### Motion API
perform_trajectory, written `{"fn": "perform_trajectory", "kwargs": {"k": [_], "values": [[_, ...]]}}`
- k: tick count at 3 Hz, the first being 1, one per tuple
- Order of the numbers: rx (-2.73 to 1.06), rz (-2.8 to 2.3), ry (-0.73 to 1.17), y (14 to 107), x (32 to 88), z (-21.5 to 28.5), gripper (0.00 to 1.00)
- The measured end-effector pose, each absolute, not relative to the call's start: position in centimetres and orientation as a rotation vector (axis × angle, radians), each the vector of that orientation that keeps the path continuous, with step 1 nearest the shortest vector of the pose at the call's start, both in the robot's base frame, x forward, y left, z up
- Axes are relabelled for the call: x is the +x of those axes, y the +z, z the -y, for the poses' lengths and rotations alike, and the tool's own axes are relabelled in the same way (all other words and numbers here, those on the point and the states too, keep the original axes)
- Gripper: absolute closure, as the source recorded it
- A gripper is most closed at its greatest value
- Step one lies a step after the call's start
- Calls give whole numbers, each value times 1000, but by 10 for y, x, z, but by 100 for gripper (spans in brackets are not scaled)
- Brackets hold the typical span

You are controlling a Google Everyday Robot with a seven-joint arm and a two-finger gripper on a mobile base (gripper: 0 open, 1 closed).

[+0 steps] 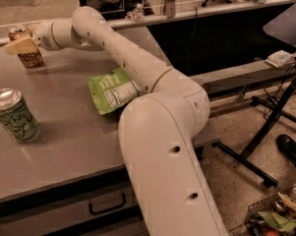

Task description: Move orange can near green rice chip bag

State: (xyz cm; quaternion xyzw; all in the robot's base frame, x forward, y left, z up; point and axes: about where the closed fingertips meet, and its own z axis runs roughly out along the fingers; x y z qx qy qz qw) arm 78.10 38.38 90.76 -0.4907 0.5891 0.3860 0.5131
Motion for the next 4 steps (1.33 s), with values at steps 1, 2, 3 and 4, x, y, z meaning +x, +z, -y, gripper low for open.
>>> {"fn": "perform_trajectory", "kwargs": {"k": [1,2,3,4], "values": [[-1196,-1433,957,902,780,-391,50],[-1176,-1439,957,908,780,-385,74],[-1088,-1453,875,934,779,-345,100],[-1041,-1469,829,937,769,-321,100]]}}
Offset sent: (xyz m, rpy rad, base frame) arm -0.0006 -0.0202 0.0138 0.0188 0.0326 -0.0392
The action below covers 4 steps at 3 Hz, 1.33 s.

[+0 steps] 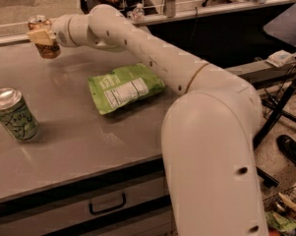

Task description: Move orange can near green rice chip bag

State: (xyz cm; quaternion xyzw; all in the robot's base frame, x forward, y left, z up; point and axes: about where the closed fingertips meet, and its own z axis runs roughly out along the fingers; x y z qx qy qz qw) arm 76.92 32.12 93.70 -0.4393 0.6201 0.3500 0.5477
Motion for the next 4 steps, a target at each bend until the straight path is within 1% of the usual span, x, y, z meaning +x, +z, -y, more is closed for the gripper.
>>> {"fn": "perform_trajectory", "kwargs": {"k": [1,2,4], "values": [[-997,-1488,775,940,762,-294,100],[-970,-1488,701,960,759,-236,100],[-992,-1491,712,967,750,-190,100]]}}
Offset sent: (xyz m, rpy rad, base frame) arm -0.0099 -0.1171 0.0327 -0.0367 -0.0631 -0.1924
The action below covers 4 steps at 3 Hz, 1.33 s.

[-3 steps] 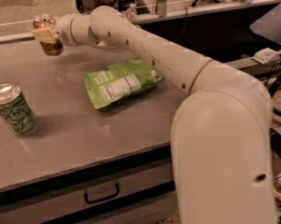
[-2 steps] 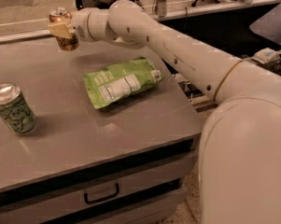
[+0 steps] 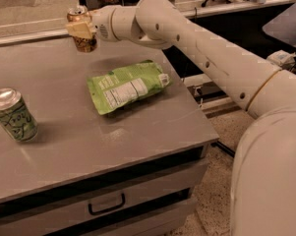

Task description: Move orange can near green rice chip bag

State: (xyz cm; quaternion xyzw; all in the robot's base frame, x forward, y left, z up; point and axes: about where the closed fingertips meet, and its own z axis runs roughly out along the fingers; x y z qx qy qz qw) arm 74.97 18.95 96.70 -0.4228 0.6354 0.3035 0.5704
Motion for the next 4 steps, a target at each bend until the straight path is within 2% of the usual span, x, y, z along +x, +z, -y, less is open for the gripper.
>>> {"fn": "perform_trajectory", "kwargs": {"k": [4], "values": [[-959,-1593,732,923,717,-142,100]]}}
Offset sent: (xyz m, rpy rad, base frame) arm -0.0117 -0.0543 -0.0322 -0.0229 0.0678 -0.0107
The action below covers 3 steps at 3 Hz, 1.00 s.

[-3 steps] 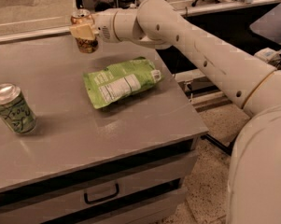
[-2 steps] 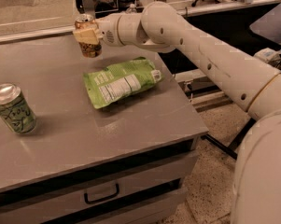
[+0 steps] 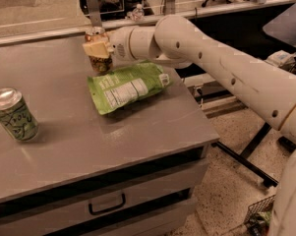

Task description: Move orange can near green rice chip bag

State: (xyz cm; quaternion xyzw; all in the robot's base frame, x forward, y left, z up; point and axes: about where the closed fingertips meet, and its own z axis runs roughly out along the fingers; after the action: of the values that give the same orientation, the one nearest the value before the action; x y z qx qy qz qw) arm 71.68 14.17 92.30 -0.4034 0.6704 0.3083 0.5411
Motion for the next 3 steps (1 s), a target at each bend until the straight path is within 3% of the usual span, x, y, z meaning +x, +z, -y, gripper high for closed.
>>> {"fn": "perform_trajectory", "kwargs": {"k": [1,3], "values": [[-932,-1614,715,912,706,-138,84],[-927,-1633,675,903,702,-136,38]]}}
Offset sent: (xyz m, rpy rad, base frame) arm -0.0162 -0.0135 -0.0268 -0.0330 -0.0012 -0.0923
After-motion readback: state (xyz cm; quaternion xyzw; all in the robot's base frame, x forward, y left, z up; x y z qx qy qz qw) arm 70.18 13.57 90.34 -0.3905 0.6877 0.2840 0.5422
